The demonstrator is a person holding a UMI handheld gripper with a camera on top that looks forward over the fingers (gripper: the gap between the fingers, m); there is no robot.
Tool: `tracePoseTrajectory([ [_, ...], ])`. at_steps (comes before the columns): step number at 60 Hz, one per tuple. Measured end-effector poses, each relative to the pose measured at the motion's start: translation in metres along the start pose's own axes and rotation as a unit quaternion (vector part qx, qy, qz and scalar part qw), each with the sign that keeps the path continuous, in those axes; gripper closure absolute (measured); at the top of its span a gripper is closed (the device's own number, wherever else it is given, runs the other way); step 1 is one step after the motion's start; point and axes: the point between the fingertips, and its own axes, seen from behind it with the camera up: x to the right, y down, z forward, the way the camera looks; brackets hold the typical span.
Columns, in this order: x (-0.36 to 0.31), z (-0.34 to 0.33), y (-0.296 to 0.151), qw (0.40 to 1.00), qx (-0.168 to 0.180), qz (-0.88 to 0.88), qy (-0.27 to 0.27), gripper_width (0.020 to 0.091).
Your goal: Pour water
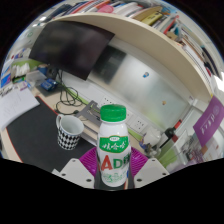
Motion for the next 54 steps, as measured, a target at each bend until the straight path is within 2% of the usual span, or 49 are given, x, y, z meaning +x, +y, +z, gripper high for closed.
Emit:
tracePoseTrajectory([
  [12, 0.031, 0.042, -0.018, 0.956, 0.000, -0.292, 0.013, 0.0709],
  [23, 0.014, 0.070, -0.028, 0.896, -0.003, -0.444, 0.002, 0.0708],
  [42, -0.001, 0.094, -0.041, 0.802, -0.007, -0.597, 0.019, 0.0709],
  [54, -0.002, 0.100, -0.028, 0.793, -0.025, -0.608, 0.010, 0.0708],
])
